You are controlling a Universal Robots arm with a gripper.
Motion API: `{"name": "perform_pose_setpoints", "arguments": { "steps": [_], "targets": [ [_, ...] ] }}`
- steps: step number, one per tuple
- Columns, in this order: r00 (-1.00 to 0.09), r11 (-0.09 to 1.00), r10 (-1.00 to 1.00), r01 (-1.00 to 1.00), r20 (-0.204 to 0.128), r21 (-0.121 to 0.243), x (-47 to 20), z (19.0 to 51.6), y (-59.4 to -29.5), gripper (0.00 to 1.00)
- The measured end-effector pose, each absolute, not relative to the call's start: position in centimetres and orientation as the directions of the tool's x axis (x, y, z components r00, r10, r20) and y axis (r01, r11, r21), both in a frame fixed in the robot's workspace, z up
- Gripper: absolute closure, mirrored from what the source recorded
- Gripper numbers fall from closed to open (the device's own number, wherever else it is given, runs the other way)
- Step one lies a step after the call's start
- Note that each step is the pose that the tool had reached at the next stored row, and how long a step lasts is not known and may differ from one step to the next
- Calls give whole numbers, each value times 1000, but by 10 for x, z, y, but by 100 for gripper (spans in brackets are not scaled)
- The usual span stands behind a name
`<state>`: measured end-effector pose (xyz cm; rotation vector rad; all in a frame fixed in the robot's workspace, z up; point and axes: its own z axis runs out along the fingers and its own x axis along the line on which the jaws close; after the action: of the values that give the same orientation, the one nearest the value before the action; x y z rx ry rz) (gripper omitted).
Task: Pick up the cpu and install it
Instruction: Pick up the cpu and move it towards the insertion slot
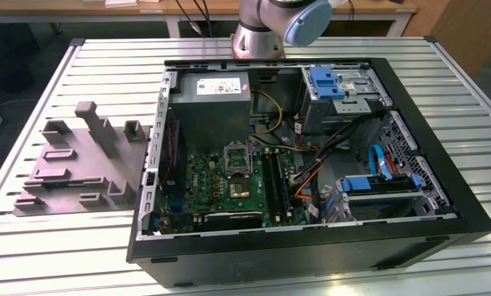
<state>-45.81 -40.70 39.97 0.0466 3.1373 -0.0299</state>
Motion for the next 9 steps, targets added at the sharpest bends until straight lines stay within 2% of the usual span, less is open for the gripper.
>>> {"name": "perform_pose_setpoints", "arguments": {
  "steps": [9],
  "targets": [
    [-1000, 999, 30, 30, -4, -19, -458, 403, -407, 53]
  ]
}}
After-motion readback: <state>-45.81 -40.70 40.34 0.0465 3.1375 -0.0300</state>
